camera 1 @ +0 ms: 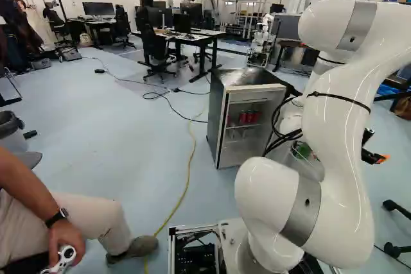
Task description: Grab a drink from the fridge
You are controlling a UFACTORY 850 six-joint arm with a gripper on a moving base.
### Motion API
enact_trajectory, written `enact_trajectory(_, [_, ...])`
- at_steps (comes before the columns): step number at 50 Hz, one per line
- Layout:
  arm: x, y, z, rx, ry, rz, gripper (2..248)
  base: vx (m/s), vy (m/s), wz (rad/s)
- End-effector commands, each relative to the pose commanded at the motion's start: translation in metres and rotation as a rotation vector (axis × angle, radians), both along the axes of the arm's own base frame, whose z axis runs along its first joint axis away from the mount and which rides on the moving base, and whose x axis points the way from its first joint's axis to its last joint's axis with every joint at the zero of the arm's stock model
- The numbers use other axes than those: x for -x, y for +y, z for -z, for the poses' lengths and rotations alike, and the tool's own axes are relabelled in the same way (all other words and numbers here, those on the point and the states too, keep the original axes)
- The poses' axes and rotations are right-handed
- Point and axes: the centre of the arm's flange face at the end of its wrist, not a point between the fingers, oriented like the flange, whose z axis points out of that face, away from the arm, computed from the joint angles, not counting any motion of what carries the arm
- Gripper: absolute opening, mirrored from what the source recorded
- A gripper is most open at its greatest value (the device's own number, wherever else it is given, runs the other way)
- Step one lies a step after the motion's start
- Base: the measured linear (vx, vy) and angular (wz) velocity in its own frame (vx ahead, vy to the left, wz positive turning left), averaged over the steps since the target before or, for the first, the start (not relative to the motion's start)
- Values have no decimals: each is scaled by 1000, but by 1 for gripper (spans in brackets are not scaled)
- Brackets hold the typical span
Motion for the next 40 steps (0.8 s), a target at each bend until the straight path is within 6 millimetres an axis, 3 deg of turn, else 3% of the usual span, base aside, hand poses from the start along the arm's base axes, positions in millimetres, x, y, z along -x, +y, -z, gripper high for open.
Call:
enact_trajectory(19, [17, 21, -3, -23, 28, -33, 247, 0, 0, 0])
enact_trajectory(40, [33, 59, -9, -60, 74, -247, 247, 0, 0, 0])
